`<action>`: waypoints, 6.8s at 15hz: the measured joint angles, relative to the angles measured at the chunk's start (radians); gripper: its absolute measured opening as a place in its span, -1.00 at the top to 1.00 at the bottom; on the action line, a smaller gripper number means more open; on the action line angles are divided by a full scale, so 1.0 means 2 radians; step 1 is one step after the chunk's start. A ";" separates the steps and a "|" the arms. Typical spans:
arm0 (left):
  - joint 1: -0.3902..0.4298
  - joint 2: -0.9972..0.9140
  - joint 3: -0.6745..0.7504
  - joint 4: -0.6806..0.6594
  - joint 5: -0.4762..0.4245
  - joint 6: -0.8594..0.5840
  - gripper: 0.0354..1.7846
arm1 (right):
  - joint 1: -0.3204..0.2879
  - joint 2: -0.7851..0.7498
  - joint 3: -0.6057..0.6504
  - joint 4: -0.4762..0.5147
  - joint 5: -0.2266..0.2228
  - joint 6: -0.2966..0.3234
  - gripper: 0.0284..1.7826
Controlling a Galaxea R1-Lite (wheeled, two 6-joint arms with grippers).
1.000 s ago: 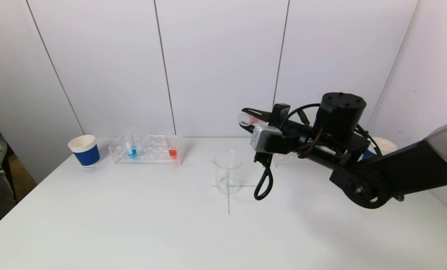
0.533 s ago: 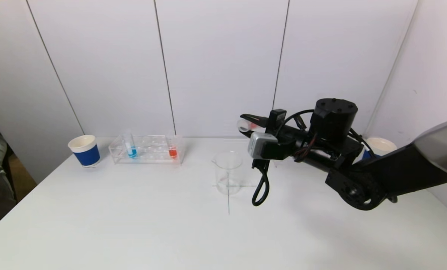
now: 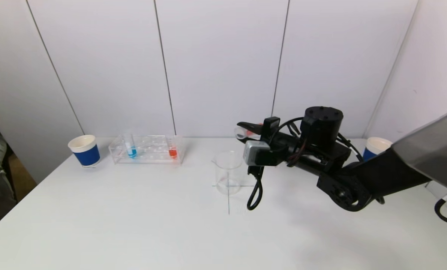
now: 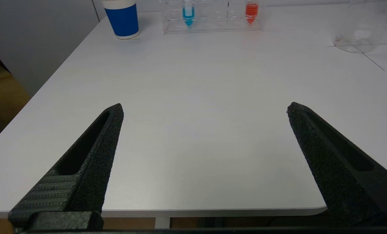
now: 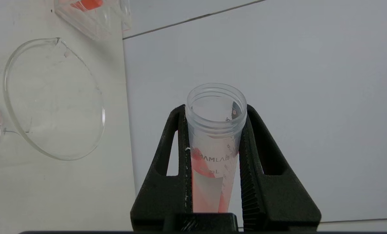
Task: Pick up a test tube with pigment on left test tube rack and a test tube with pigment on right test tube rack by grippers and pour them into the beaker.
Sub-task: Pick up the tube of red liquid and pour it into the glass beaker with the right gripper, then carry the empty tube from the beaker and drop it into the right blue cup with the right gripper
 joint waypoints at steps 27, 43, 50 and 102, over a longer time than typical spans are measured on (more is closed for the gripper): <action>0.000 0.000 0.000 0.000 0.000 0.000 -0.98 | 0.021 0.050 -0.029 0.001 -0.055 -0.079 0.50; 0.000 0.000 0.000 0.000 0.000 0.000 -0.98 | 0.013 0.052 -0.031 0.002 -0.056 -0.118 0.50; 0.000 0.000 0.000 0.000 0.000 0.000 -0.98 | 0.013 0.052 -0.030 0.003 -0.059 -0.135 0.50; 0.000 0.000 0.000 0.000 0.000 0.000 -0.98 | 0.032 -0.024 -0.015 0.002 -0.174 0.071 0.50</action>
